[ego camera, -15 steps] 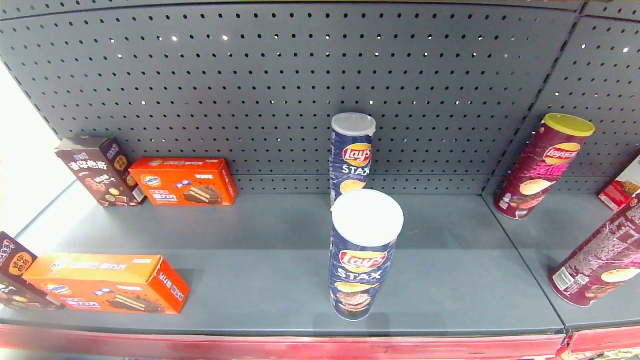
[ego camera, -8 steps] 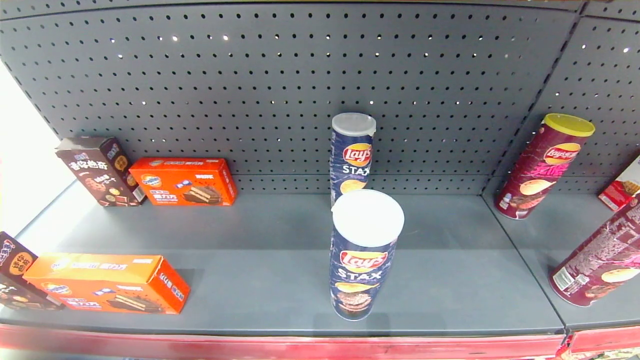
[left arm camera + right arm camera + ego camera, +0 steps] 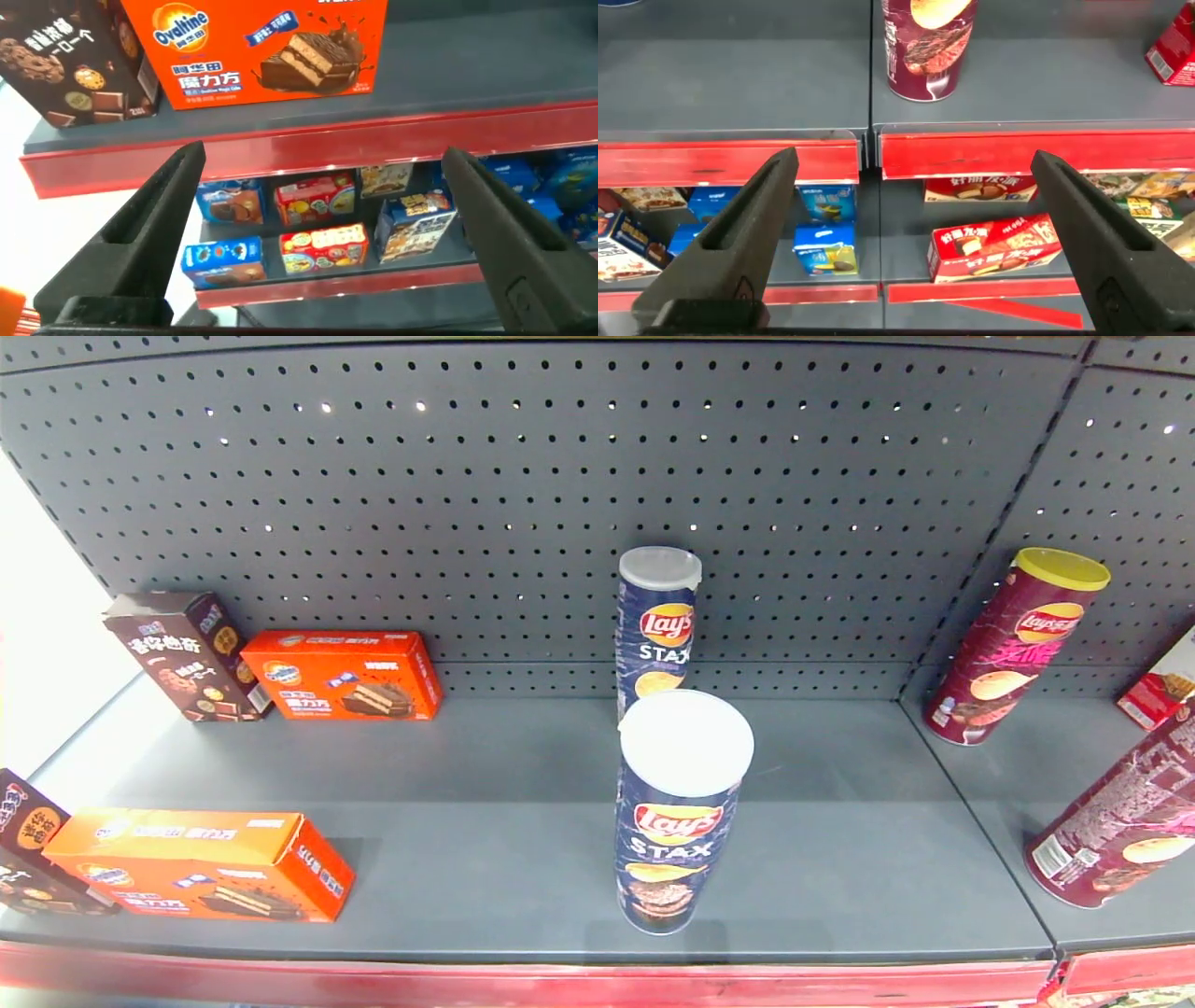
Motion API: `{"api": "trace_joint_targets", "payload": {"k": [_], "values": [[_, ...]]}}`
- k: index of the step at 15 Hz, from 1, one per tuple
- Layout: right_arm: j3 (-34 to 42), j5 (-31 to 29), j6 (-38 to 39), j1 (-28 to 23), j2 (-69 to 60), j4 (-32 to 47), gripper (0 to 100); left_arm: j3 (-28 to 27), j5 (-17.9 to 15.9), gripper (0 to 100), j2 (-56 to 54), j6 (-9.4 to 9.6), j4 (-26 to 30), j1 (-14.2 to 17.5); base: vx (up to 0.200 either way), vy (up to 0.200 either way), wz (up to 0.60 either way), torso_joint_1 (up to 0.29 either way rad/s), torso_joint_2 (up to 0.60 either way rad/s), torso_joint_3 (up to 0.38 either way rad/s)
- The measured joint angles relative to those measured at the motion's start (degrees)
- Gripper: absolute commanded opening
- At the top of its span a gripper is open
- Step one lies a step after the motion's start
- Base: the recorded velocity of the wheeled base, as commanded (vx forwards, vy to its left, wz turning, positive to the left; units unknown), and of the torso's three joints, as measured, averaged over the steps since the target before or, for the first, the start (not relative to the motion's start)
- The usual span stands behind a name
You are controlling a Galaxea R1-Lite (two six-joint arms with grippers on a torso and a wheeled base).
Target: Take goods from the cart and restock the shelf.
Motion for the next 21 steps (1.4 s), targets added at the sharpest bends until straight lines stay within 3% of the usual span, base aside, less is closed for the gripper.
{"api": "trace_joint_targets", "payload": {"k": [21], "values": [[0.00, 0.28, -0.09, 0.00, 0.00, 0.00, 100, 0.00, 0.22, 100, -0.02, -0.77, 0.02, 0.00, -0.010, 0.000, 0.00, 0.000, 0.00, 0.000]]}}
